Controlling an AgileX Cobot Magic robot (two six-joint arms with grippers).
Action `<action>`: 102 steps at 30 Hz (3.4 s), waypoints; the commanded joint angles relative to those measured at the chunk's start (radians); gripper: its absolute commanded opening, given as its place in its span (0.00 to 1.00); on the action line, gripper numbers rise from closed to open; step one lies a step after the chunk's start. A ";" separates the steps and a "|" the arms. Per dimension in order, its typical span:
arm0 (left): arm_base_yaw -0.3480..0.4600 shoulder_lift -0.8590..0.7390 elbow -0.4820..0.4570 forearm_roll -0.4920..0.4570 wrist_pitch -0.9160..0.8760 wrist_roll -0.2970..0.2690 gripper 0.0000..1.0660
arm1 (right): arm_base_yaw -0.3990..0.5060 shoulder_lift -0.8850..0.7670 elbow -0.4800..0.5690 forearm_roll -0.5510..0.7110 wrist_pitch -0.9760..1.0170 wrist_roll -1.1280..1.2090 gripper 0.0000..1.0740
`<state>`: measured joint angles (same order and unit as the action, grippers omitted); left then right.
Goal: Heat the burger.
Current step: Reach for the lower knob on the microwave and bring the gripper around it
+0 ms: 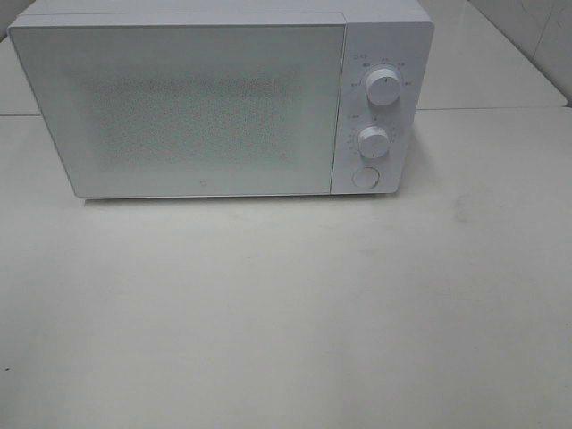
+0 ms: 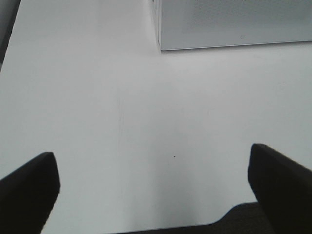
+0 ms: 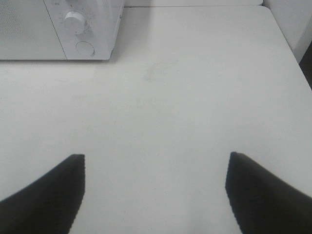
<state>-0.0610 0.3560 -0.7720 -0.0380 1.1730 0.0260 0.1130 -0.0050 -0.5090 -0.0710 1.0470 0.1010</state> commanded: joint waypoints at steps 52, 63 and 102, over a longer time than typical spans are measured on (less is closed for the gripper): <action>0.053 -0.387 0.274 0.027 -0.136 -0.001 0.95 | -0.006 -0.027 0.001 0.002 -0.010 -0.002 0.71; 0.053 -0.387 0.274 0.027 -0.136 -0.001 0.95 | -0.006 -0.027 0.001 0.002 -0.010 -0.002 0.71; 0.053 -0.387 0.274 0.027 -0.136 -0.001 0.95 | -0.006 0.444 -0.053 0.002 -0.458 0.002 0.70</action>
<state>-0.0080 -0.0040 -0.5000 -0.0080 1.0460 0.0260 0.1130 0.3970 -0.5540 -0.0710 0.6480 0.1010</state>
